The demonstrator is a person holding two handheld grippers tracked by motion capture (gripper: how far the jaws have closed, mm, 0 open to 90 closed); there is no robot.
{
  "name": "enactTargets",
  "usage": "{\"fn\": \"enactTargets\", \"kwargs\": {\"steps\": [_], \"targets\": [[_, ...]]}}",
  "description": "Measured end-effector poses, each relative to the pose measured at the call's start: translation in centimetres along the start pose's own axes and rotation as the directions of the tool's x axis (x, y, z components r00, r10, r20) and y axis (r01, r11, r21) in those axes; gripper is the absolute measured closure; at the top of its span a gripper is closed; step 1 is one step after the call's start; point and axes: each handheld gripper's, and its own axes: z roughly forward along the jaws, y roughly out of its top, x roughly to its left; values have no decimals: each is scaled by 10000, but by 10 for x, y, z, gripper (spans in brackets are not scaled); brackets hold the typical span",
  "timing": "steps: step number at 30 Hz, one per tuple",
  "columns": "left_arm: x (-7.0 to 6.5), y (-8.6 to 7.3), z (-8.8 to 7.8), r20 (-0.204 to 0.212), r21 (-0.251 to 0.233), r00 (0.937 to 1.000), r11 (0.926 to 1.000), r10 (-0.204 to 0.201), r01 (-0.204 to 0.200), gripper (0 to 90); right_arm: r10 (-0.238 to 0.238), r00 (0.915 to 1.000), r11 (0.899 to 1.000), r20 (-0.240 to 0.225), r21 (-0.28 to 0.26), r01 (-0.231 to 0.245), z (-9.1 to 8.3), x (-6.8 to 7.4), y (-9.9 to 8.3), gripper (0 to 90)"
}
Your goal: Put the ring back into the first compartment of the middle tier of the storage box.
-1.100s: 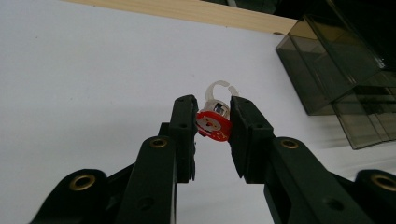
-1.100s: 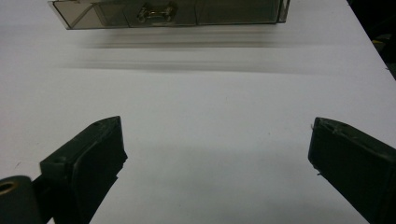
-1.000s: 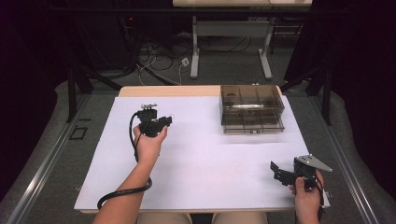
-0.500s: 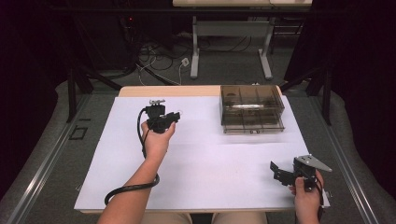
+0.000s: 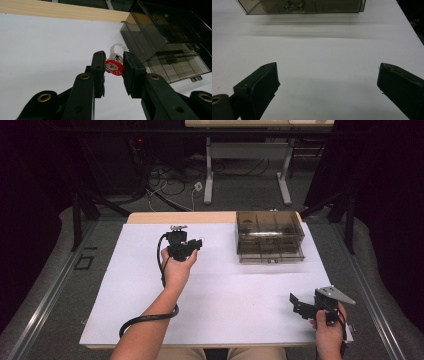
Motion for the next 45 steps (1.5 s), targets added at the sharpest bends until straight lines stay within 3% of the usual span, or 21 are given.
{"fn": "enactTargets", "kwargs": {"steps": [10,13,21,33,34,45], "targets": [[-11,0,5,242,-94,9996,9999,112,-110,719,53,10000,10000,-70,-3,-53,0,4,1,33],[-15,0,7,362,111,9992,9997,194,-198,718,-27,9999,10000,-103,-82,26,1,3,1,33],[-31,0,14,562,70,9978,9994,342,-346,719,-8,9999,10000,-130,18,8,2,5,0,33],[-54,1,25,914,210,9937,9975,647,-669,719,83,10000,9997,-52,-233,-84,5,6,0,33],[-56,1,27,932,181,9933,9973,686,-706,719,10,10000,9999,-92,117,-9,2,6,1,33],[-75,0,39,1181,226,9882,9946,977,-1010,721,-119,9996,9999,-245,18,120,4,5,1,33]]}}
